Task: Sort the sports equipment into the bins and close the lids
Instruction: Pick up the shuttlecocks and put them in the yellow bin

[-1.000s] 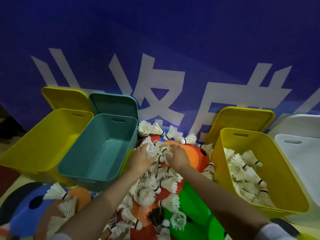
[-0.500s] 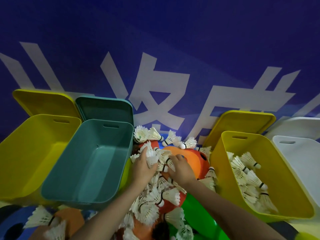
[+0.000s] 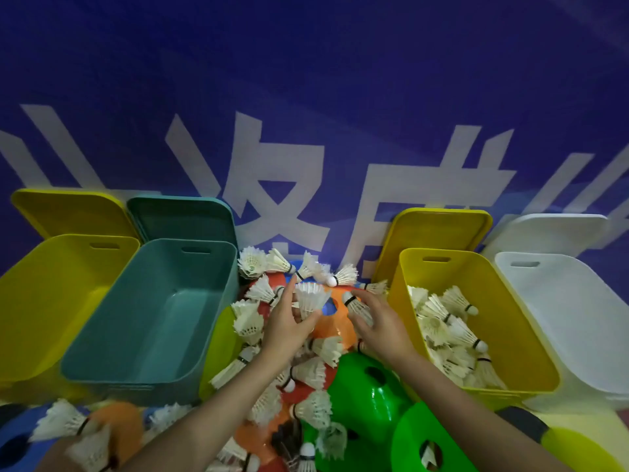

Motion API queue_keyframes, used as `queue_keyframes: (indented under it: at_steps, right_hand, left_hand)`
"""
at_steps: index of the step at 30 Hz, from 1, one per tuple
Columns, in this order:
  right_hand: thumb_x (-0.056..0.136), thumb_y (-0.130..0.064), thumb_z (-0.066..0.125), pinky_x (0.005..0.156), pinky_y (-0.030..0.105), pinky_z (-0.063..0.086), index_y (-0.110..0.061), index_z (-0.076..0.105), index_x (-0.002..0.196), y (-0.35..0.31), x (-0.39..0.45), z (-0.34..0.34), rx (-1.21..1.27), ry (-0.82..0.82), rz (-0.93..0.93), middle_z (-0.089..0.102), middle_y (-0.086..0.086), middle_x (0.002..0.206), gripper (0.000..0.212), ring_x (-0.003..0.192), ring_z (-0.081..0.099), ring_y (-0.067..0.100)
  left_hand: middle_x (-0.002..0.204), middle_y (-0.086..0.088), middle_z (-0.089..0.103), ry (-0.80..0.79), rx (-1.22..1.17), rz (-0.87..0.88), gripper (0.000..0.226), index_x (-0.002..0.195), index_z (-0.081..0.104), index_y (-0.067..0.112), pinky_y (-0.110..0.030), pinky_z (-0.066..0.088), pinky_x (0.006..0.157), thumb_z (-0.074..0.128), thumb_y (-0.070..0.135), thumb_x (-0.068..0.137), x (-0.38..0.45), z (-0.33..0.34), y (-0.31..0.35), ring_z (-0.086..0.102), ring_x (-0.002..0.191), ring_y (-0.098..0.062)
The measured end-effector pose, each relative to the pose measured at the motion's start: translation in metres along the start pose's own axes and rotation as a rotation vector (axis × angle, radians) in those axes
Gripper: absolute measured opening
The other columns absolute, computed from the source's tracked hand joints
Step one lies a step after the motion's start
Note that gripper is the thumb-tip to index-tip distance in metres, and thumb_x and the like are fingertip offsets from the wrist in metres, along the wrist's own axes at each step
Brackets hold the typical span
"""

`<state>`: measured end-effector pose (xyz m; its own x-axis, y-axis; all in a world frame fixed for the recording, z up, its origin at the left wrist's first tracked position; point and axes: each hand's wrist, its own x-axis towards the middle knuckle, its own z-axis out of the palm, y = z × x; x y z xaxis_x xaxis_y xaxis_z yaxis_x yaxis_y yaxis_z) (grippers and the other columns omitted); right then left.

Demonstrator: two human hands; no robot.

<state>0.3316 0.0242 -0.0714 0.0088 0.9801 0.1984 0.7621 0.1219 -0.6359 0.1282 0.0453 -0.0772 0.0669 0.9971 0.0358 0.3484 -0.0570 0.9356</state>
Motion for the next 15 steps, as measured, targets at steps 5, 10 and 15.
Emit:
queue_keyframes:
  at_steps: [5, 10, 15]
  right_hand:
    - [0.092, -0.027, 0.062, 0.096, 0.023, 0.037, -0.02, 0.052, 0.134, 0.026, -0.019, -0.05, 0.064, 0.097, 0.074, 0.056, 0.002, 0.132, 0.044, 0.122, 0.051, 0.017]
    - [0.088, -0.039, 0.063, 0.088, 0.031, 0.046, -0.024, 0.059, 0.126, 0.073, -0.036, -0.103, 0.0, 0.217, 0.294, 0.063, 0.0, 0.124, 0.041, 0.114, 0.058, 0.019]
    - [0.09, -0.047, 0.054, 0.086, 0.037, 0.047, -0.022, 0.05, 0.135, 0.137, -0.052, -0.154, -0.154, 0.2, 0.512, 0.061, 0.008, 0.127, 0.052, 0.113, 0.058, 0.029]
  left_hand:
    - [0.107, 0.022, 0.048, -0.115, 0.045, -0.034, 0.081, 0.149, 0.02, 0.037, -0.022, 0.047, 0.086, 0.068, 0.039, 0.084, -0.021, 0.051, 0.015, 0.05, 0.1, -0.003]
    - [0.098, 0.013, 0.055, -0.18, 0.009, 0.015, 0.085, 0.15, 0.011, 0.04, -0.016, 0.049, 0.068, 0.067, 0.03, 0.087, -0.029, 0.103, 0.049, 0.057, 0.083, 0.0]
    - [0.142, 0.0, 0.048, -0.267, 0.11, 0.108, 0.075, 0.149, 0.021, 0.035, -0.025, 0.043, 0.088, 0.065, 0.03, 0.088, -0.011, 0.148, 0.088, 0.05, 0.123, -0.017]
